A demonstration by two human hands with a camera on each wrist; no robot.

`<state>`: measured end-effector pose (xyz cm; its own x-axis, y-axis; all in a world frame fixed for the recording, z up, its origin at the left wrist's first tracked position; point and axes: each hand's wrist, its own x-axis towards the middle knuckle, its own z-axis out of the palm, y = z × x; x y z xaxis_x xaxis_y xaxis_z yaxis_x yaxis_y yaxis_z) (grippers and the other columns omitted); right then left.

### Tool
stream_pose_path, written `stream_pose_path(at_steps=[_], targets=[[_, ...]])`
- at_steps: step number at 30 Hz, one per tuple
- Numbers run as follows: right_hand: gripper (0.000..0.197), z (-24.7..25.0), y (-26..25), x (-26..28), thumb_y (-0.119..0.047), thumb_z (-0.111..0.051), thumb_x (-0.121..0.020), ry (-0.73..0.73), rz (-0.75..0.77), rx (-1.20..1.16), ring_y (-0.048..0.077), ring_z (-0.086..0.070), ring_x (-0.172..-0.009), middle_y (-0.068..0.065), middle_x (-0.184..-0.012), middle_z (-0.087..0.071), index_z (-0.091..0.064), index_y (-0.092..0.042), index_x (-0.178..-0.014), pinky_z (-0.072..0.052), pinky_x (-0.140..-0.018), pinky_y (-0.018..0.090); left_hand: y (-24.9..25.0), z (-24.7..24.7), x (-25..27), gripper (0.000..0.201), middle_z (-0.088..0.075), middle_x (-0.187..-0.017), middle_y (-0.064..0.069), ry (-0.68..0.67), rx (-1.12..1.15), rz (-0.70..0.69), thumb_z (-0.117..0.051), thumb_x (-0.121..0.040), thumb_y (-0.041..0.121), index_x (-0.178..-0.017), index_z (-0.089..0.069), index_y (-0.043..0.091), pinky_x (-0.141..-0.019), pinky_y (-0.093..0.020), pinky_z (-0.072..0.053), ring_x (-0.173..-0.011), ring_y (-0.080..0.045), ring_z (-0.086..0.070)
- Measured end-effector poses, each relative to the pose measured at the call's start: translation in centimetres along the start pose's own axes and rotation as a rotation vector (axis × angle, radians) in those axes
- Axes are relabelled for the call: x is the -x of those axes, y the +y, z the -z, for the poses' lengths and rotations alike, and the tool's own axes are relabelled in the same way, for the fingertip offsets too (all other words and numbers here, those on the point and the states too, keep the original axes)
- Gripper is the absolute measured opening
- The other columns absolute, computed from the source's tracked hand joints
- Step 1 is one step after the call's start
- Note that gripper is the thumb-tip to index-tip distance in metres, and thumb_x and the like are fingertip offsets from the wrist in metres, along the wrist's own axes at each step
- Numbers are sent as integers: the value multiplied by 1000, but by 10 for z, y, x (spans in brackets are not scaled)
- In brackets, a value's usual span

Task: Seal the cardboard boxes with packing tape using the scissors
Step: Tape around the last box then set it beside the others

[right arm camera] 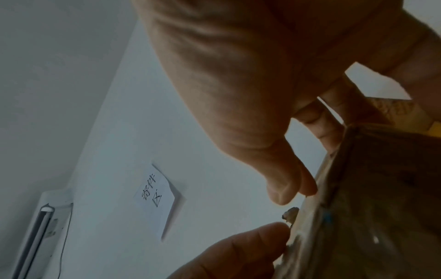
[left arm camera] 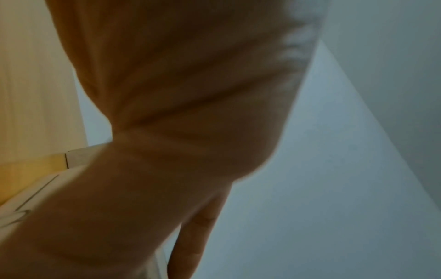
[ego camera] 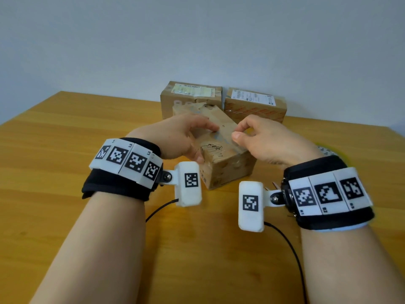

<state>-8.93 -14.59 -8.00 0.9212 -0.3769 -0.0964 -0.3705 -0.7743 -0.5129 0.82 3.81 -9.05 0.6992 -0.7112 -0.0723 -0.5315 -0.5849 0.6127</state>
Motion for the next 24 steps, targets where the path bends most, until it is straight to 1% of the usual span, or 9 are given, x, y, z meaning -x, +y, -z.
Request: stream_pose_path(at_steps=[2, 5, 7, 9, 13, 16, 18, 21, 24], targets=[[20, 5, 2, 5, -50, -51, -101, -4, -20, -73, 12, -56, -101, -8, -118, -58, -59, -38, -114, -54, -88, 39, 1, 1, 2, 82, -36, -148, 18, -5, -17, 11, -81, -75, 10, -137, -45, 51, -96, -30, -30, -122, -4, -34], [22, 8, 7, 15, -47, -52, -101, -15, -42, -151, 13, -57, -104, -9, -115, -57, -60, -37, -118, -57, -89, 44, 4, 6, 8, 81, -29, -154, 15, 42, -81, 34, -76, -81, 12, -136, -39, 59, -110, -43, -32, -136, -14, -33], [26, 10, 9, 23, -47, -52, -101, -47, -34, -147, 15, -58, -107, -8, -120, -58, -59, -38, -124, -57, -90, 44, 9, 12, 14, 75, -27, -156, 15, 131, -121, 17, -66, -87, 7, -138, -40, 55, -115, -49, -29, -143, -16, -26], [27, 18, 11, 33, -47, -52, -101, -61, -24, -144, 16, -60, -109, -6, -125, -58, -57, -40, -126, -57, -90, 44, 15, 15, 23, 70, -30, -155, 13, 229, -151, 9, -54, -92, 1, -140, -42, 50, -115, -49, -29, -144, -17, -23], [13, 47, 19, 59, -35, -52, -103, -12, -52, -173, 18, -63, -105, -7, -120, -61, -61, -38, -111, -58, -88, 41, 27, 11, 38, 68, -33, -155, 8, 279, -177, 25, -44, -93, -2, -141, -43, 46, -117, -49, -27, -145, -19, -22], [14, 64, 33, 79, -23, -51, -104, 2, -130, -137, 19, -63, -105, -4, -113, -63, -63, -31, -102, -57, -84, 36, 46, -1, 49, 66, -31, -156, 7, 258, -172, -6, -43, -94, -1, -143, -42, 43, -119, -49, -21, -147, -20, -17], [16, 69, 44, 90, -16, -52, -102, -31, -201, -44, 20, -64, -104, -1, -113, -64, -63, -27, -106, -58, -80, 34, 59, -10, 58, 65, -30, -156, 6, 266, -167, -42, -43, -94, -1, -142, -43, 42, -120, -49, -18, -147, -21, -14], [27, 73, 57, 105, -14, -54, -100, -99, -266, 150, 24, -64, -106, 6, -125, -63, -63, -19, -125, -58, -87, 39, 76, -23, 69, 63, -34, -154, 5, 244, -103, -83, -42, -93, -2, -139, -47, 42, -119, -49, -20, -145, -20, -17], [45, 76, 65, 120, -14, -66, -92, -173, -282, 277, 23, -58, -113, 6, -134, -60, -59, -15, -137, -53, -90, 37, 90, -34, 79, 61, -42, -148, 3, 161, -25, -98, -41, -93, 0, -135, -51, 43, -116, -50, -28, -143, -18, -26]])
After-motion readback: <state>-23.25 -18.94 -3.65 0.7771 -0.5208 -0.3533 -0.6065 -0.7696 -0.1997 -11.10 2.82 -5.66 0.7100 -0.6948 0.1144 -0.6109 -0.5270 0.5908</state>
